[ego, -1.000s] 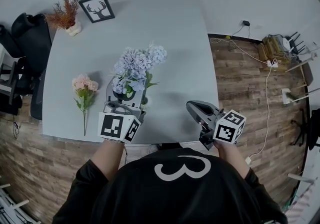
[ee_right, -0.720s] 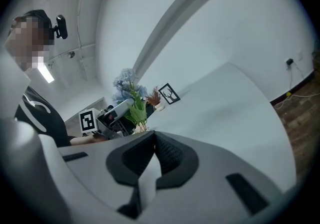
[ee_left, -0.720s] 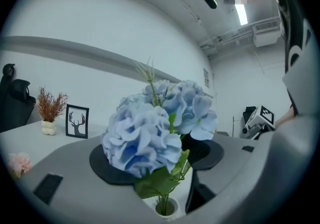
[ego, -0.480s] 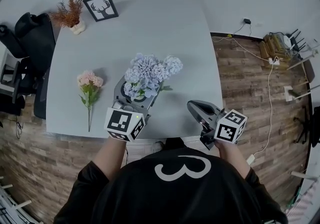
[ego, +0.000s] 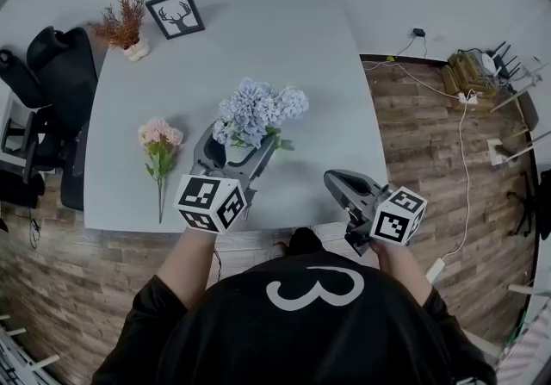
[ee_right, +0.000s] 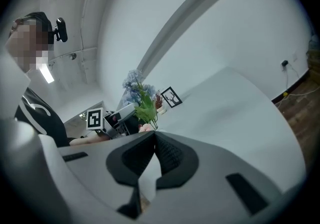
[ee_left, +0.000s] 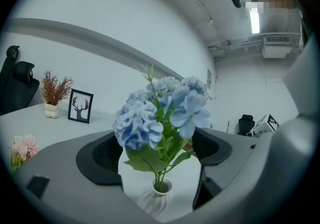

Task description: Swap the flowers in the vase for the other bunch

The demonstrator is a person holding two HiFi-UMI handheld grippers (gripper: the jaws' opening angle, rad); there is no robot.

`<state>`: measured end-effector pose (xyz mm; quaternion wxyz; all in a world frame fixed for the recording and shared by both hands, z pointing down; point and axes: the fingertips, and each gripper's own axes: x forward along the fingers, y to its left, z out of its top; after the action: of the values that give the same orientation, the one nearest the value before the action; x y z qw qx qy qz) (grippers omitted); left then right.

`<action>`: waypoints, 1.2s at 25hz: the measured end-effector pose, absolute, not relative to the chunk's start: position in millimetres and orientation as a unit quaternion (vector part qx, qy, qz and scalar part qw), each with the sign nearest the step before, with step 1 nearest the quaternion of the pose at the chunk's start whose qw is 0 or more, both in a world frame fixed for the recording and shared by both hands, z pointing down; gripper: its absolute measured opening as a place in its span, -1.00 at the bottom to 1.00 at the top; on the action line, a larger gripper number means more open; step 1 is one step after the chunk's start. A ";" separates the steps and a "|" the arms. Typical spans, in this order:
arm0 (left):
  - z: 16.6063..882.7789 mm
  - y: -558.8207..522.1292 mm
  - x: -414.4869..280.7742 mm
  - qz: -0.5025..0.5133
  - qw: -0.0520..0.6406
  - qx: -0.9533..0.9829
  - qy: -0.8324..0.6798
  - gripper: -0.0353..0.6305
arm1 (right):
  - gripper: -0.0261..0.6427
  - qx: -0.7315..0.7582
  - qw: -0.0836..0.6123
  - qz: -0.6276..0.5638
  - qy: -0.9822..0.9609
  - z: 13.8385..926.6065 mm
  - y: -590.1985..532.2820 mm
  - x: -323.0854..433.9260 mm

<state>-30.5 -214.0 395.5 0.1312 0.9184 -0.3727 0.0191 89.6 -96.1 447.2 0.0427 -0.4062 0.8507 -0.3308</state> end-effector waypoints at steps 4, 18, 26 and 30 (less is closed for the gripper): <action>398.0 -206.9 -34.9 0.022 0.156 0.920 -0.359 0.39 | -0.89 -0.418 0.045 -0.321 0.849 440.4 -84.1 82.1; 369.7 -128.2 -85.3 -0.001 0.226 0.930 -0.290 0.35 | -0.89 -0.394 0.025 -0.245 0.886 376.7 -61.4 53.6; 333.6 -37.6 -71.4 -0.002 0.236 0.941 -0.242 -0.86 | -0.89 -0.321 0.031 -0.209 0.923 338.1 -25.1 19.5; 333.7 8.7 -50.0 0.032 0.215 0.945 -0.245 -0.86 | -0.89 -0.291 0.026 -0.203 0.935 333.6 13.3 20.8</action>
<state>-50.0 8.7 333.7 0.2148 0.9450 -0.2448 0.0317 20.8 13.3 333.6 0.0265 -0.2906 0.9347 -0.2031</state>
